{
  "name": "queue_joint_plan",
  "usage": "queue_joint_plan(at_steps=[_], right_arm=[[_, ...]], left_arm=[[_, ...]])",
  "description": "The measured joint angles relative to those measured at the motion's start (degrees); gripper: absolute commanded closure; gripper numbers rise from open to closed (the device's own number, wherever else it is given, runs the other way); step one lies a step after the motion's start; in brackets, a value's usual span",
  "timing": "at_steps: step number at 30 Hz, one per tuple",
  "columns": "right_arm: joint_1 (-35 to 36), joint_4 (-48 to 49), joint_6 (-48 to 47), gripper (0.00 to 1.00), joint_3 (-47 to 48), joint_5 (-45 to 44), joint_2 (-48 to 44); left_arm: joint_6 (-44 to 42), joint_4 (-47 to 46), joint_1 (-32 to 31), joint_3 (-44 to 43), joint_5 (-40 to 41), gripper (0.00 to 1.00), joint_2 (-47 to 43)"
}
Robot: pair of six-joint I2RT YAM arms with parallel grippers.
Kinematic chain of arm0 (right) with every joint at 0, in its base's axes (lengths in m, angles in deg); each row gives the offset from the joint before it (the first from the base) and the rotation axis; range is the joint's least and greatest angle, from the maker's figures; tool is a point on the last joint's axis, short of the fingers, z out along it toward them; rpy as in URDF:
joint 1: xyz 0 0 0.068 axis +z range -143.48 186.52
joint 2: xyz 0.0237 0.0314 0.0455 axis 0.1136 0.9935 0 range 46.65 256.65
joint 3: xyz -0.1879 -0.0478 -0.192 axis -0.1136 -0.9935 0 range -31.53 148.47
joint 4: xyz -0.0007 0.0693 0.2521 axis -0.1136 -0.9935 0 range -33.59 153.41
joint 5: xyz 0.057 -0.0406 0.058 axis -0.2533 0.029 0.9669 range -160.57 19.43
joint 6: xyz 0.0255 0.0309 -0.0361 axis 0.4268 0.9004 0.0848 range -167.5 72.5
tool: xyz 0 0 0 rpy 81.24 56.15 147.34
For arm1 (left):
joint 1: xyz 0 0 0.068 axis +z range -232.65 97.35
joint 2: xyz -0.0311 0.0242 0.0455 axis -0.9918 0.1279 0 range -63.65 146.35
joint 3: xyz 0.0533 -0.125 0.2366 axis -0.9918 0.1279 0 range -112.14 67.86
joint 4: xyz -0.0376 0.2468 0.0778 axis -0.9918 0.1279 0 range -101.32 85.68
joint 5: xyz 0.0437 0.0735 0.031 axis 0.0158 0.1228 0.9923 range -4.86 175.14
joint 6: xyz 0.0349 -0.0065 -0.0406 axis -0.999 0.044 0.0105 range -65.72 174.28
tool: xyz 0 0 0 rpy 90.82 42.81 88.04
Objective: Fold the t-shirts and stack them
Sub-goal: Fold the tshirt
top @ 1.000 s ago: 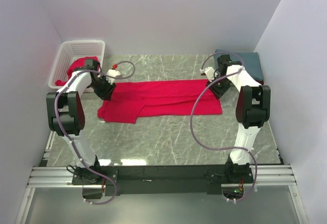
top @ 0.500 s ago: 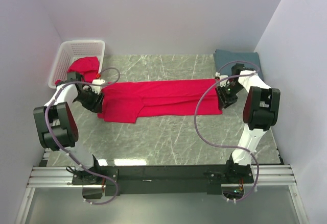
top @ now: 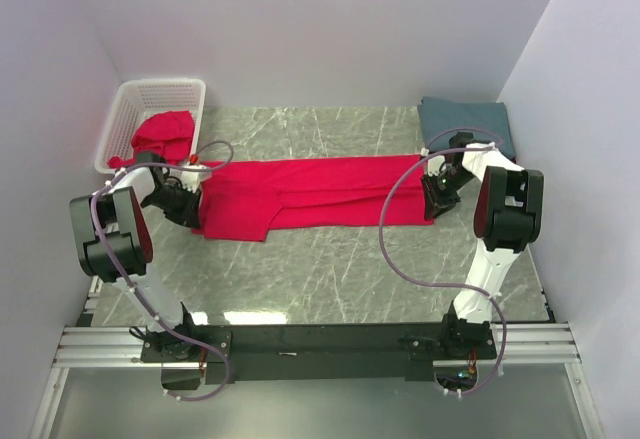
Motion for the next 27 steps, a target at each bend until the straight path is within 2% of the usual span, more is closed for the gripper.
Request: queue_joint_plan(at_steps=[2,3,5,13,14,15,17,18,20,23,27], right_arm=[[0.0,0.37,0.11,0.83,-0.13,-0.02,0.02],[-0.02,0.42,0.22,0.92,-0.22,-0.04,0.04],[-0.02,0.5,0.31,1.0,-0.22,-0.17,0.04],[-0.2,1.16,-0.22,1.0,-2.01,-2.12,-1.05],[-0.31,1.14,-0.28,0.98,-2.34,-2.34,-1.29],[-0.37,1.05,-0.26,0.87,-2.47,-2.49,-1.38],[-0.46,0.76,0.0,0.73,-2.4,-2.43,-1.4],[-0.46,0.66,0.04,0.65,-2.32,-2.47,-1.42],[-0.46,0.35,0.02,0.61,-2.29,-2.29,-1.84],[-0.44,-0.26,0.11,0.61,-2.32,-1.16,-4.26],[0.85,0.09,2.16,0.6,-2.75,3.5,-13.33]], left_arm=[[0.22,0.04,0.0,0.0,-0.13,0.91,0.72],[0.22,0.09,0.04,0.0,-0.15,0.98,0.96],[0.24,0.26,0.17,0.11,-0.2,0.99,0.98],[-0.87,1.75,1.51,2.49,0.24,0.99,-0.35],[-0.98,1.84,1.66,3.23,0.46,0.99,-0.98],[-1.07,2.1,1.75,3.82,0.5,0.93,-1.53],[-1.09,2.67,1.79,4.22,0.48,0.79,-2.08],[-1.14,2.82,1.81,4.22,0.46,0.68,-2.27],[-1.01,3.32,2.01,4.22,0.28,0.61,-2.99],[-1.36,4.9,2.91,4.22,-0.76,0.59,-5.9],[-4.44,7.82,4.63,4.46,-3.87,0.53,-12.98]])
